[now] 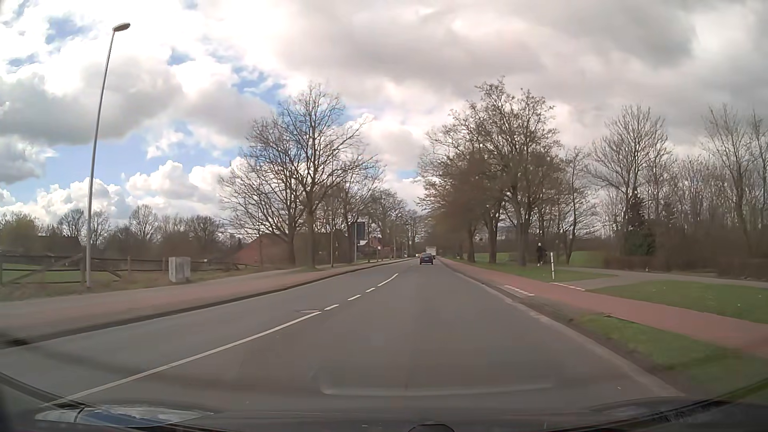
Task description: Follow the waypoints while adhering to traffic rules and regulations
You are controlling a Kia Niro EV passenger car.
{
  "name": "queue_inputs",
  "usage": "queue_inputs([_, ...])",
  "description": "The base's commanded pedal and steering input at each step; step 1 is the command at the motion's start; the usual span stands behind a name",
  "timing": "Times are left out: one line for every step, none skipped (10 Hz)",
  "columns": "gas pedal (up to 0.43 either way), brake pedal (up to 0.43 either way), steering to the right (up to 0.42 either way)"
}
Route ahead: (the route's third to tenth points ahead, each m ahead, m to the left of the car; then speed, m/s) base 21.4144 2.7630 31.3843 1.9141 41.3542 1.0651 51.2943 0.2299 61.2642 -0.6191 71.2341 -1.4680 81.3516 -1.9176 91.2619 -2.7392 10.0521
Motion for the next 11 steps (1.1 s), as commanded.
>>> queue_inputs([0.35, 0.0, 0.034])
queue_inputs([0.35, 0.0, 0.033])
queue_inputs([0.35, 0.0, 0.031])
queue_inputs([0.35, 0.0, 0.022])
queue_inputs([0.35, 0.0, 0.016])
queue_inputs([0.35, 0.0, 0.016])
queue_inputs([0.35, 0.0, 0.016])
queue_inputs([0.35, 0.0, 0.015])
queue_inputs([0.35, 0.0, 0.015])
queue_inputs([0.35, 0.0, 0.014])
queue_inputs([0.35, 0.0, 0.013])
